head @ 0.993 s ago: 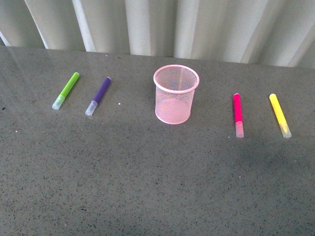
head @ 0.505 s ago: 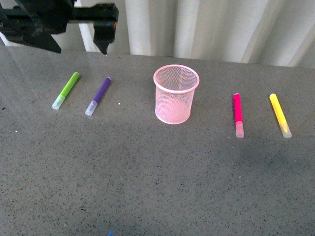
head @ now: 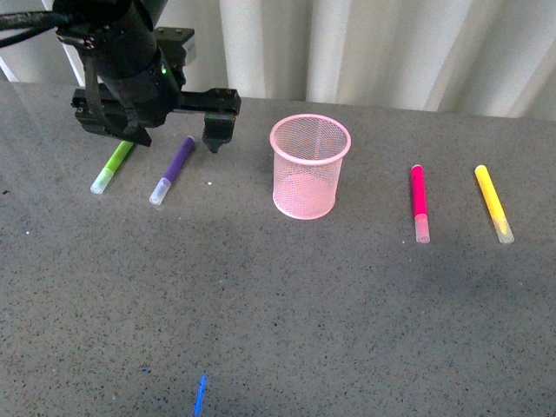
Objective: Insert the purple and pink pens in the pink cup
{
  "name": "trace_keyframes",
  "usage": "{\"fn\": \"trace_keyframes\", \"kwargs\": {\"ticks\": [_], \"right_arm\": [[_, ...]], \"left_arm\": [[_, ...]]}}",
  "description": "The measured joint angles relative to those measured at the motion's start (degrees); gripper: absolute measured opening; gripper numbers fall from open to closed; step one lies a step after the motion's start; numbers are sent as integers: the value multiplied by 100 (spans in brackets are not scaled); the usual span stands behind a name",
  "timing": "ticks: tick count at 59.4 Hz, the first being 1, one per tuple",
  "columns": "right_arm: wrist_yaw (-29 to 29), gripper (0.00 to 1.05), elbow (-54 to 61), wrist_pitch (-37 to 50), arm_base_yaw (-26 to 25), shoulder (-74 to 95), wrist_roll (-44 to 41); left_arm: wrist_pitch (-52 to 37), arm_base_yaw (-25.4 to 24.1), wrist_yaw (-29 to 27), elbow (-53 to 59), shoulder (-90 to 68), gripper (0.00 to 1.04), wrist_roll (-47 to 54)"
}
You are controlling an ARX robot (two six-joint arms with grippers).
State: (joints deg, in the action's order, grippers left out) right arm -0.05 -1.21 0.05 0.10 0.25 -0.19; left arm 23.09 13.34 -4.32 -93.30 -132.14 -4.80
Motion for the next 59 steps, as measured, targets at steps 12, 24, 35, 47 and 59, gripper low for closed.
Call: {"fn": "trace_keyframes", "kwargs": {"ticks": [12, 24, 35, 47, 59], "right_arm": [[0, 98, 0, 0, 0, 0, 0], [0, 98, 0, -2, 0, 0, 0], [0, 98, 0, 0, 0, 0, 0], [0, 98, 0, 0, 0, 0, 0], [0, 98, 0, 0, 0, 0, 0]], "left_arm": [[120, -13, -98, -562, -579, 98, 184], [216, -42, -125, -1193, -990, 98, 308], [275, -74, -160, -1495, -1241, 97, 433], [258, -157, -125, -1576, -1443, 60, 481], [52, -96, -129, -1602, -1519, 15, 463]]}}
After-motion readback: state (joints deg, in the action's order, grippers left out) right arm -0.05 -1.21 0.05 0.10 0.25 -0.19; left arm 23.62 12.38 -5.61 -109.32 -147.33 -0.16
